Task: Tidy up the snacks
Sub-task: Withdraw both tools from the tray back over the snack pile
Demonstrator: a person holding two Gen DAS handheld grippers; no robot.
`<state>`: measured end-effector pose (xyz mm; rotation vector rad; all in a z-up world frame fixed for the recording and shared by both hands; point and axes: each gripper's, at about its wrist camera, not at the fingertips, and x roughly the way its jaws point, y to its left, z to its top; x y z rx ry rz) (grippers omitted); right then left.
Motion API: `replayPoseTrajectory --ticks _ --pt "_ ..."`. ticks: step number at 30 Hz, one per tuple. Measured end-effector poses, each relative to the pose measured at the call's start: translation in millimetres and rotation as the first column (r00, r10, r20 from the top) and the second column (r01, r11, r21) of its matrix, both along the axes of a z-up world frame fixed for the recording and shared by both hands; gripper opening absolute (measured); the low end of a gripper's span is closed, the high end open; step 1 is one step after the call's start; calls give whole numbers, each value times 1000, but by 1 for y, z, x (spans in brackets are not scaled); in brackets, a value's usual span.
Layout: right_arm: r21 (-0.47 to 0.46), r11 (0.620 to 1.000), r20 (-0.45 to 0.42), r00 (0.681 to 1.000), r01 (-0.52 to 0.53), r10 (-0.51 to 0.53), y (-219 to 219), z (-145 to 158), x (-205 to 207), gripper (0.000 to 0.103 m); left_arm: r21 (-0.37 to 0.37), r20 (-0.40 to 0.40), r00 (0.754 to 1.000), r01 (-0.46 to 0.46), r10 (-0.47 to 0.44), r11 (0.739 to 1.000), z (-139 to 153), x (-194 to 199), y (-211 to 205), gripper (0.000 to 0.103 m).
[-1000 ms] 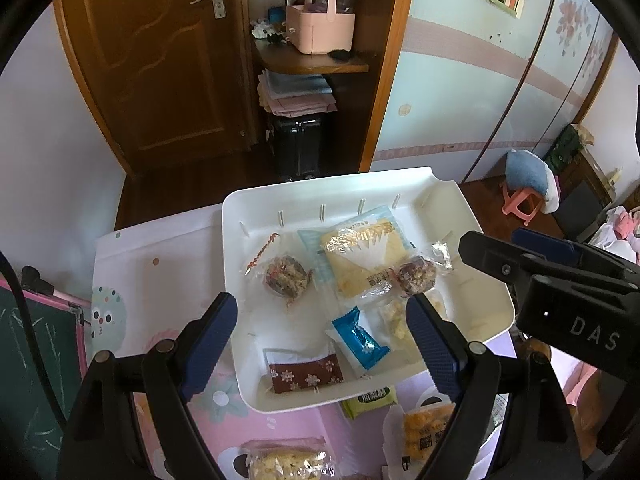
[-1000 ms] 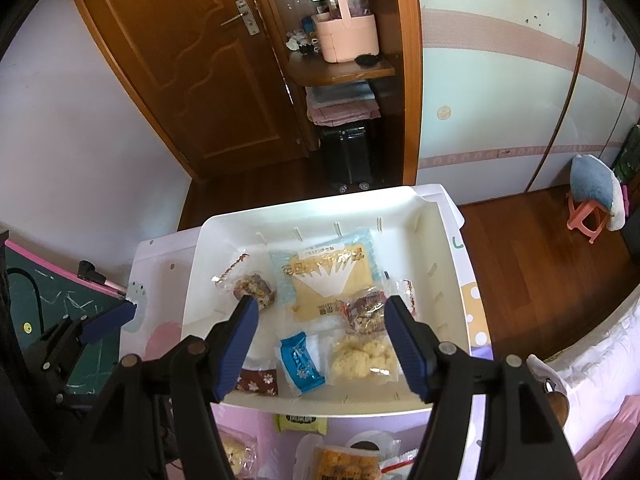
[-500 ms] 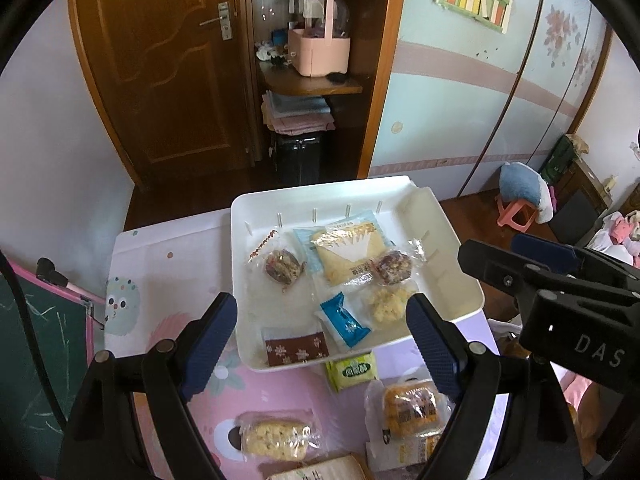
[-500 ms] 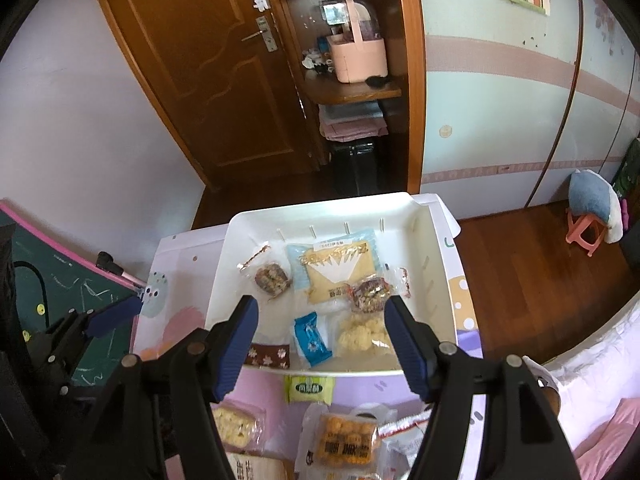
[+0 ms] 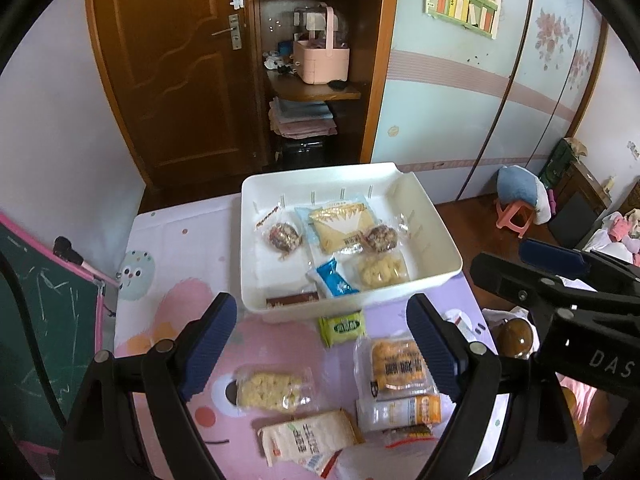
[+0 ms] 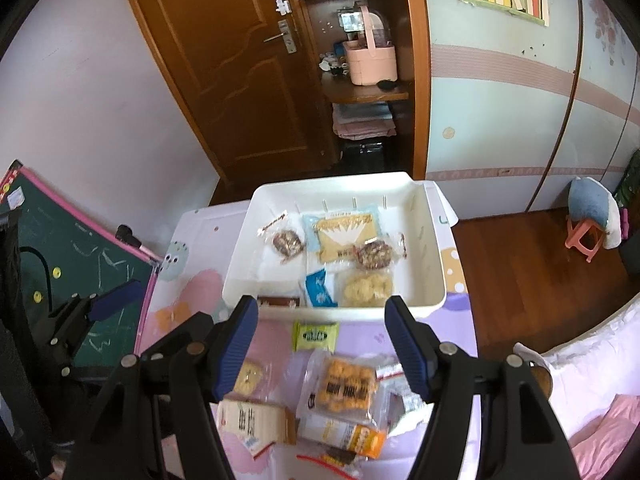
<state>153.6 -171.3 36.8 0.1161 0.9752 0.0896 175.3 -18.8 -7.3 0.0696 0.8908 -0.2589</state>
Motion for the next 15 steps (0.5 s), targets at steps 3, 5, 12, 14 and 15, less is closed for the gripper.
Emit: replayPoseTrajectory --ticks 3,5,12,14,15 --pt "-9 1000 -6 1000 -17 17 1 -2 -13 66 10 1 1000 -7 7 1000 -3 -16 3 86" --pt "-17 1000 -6 1000 -25 25 2 -3 -21 66 20 3 1000 -15 15 1000 -6 -25 5 86" --pt "-36 998 -23 998 -56 55 -3 -22 -51 66 15 -14 999 -39 39 999 -26 -47 13 86" --pt "-38 997 -33 997 -65 63 -5 -31 -58 66 7 -25 999 -46 46 999 -36 -51 17 86" --pt "-36 997 -43 997 -73 71 -7 -38 -61 66 4 -36 998 -48 48 999 -44 -54 19 86"
